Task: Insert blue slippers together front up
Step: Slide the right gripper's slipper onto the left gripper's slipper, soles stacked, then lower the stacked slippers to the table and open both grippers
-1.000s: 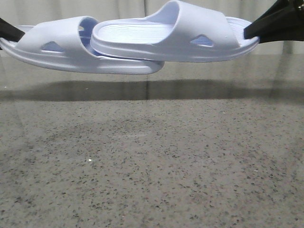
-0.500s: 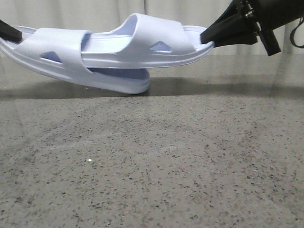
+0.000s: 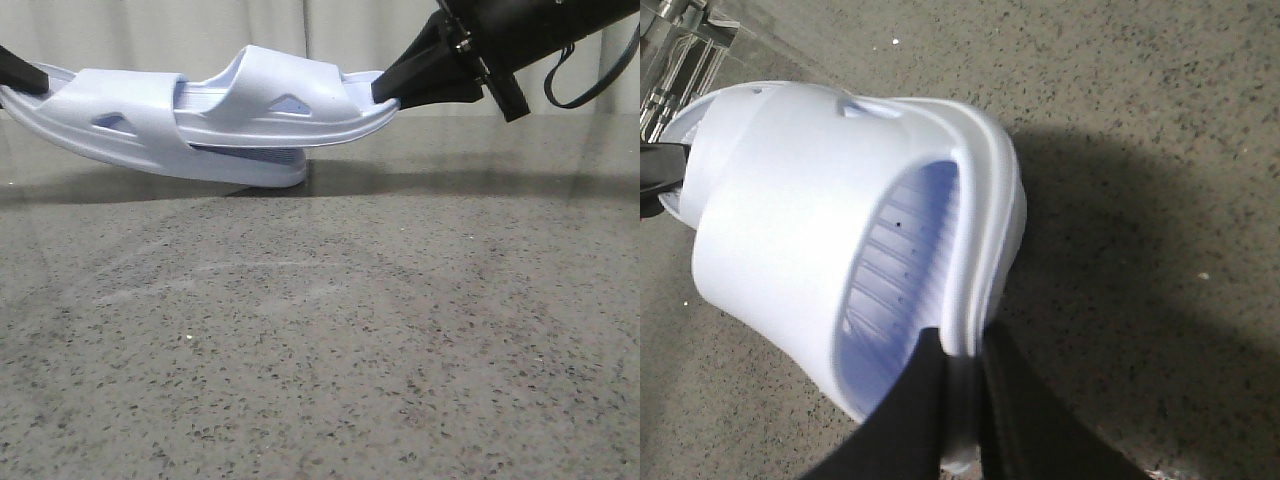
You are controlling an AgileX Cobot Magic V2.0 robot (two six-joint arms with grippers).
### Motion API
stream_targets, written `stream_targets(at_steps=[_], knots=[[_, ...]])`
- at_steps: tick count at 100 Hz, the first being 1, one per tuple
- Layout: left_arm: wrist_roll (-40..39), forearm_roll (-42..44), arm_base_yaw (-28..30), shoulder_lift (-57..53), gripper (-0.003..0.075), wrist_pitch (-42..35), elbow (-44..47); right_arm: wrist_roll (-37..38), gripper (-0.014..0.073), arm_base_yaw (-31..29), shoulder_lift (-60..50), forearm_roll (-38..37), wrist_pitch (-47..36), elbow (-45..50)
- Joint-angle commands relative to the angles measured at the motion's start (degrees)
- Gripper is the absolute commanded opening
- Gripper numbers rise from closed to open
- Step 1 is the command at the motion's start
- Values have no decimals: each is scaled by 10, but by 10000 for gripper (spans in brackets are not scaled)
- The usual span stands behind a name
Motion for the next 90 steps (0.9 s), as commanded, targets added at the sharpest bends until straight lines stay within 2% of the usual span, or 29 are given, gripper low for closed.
stream_targets(at_steps=[1,9,23,30,52,72,90], knots=[[0,-52,-17,-26,15,104,-15,-9,-98,13,-25,38,63,-18],[0,-52,-15,-26,15,104,-15,-9,-48,5,-25,38,73,-18],[0,-51,-10,-26,15,104,-15,-9,121,-23,-25,37,108,-18],[0,-50,-4,-26,15,104,-15,-9,170,-46,-27,37,133,-18],[1,-50,-2,-26,15,80,-15,5,175,-114,-30,37,220,-18],[2,-48,-8,-25,15,65,-15,7,174,-157,-64,32,220,-18],[28,-37,-48,-24,15,21,-14,10,174,-171,-89,29,220,-18]])
